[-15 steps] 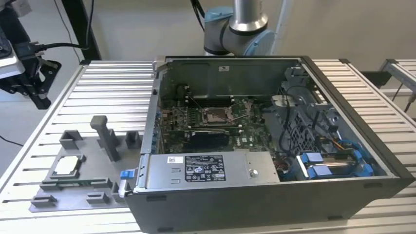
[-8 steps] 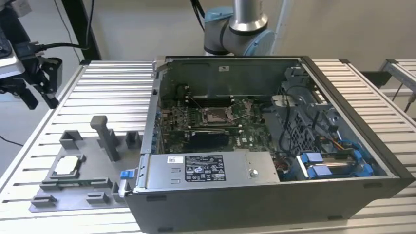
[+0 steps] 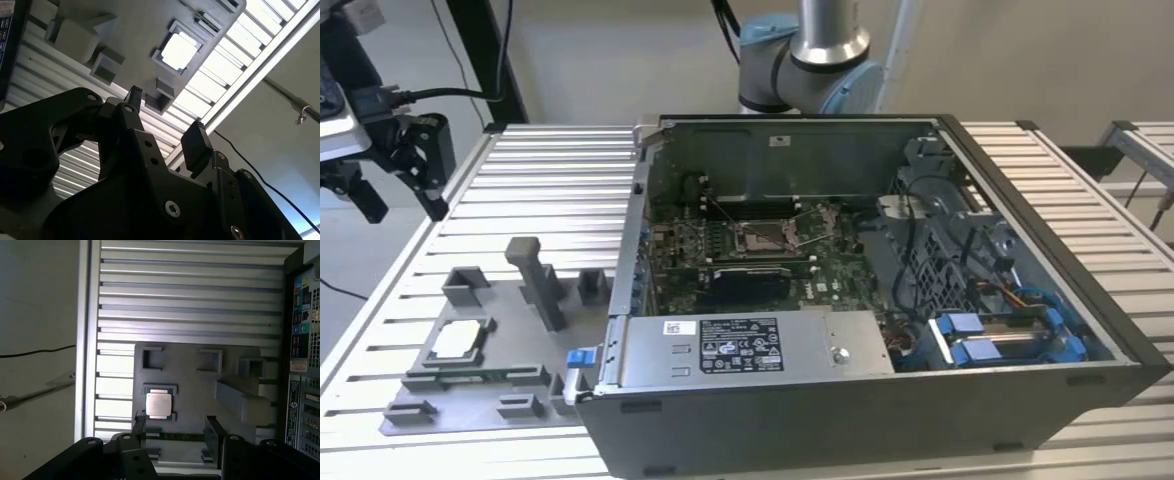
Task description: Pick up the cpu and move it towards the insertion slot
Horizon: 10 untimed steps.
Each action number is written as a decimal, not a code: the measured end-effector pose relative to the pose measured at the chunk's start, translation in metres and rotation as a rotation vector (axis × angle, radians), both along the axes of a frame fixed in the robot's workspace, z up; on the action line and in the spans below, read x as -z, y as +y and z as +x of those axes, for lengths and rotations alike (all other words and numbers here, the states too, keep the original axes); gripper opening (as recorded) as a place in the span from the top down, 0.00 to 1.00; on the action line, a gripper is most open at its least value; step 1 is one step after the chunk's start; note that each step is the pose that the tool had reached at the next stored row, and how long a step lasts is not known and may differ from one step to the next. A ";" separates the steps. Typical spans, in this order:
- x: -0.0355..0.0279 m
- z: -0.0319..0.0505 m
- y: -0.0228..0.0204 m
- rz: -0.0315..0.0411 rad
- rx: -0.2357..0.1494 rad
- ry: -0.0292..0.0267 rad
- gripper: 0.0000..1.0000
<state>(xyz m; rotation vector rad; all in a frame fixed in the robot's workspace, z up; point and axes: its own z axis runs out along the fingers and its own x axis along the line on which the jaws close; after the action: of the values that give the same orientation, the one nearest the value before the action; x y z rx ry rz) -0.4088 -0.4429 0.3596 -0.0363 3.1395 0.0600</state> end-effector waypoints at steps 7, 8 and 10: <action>0.0000 0.0000 0.0000 0.0000 0.000 0.0000 1.00; 0.0000 0.0000 0.0000 -0.0001 0.000 0.0000 1.00; 0.0000 0.0000 0.0000 0.0000 0.000 0.0000 0.00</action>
<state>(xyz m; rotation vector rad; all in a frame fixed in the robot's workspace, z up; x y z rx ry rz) -0.4088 -0.4429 0.3596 -0.0365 3.1396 0.0600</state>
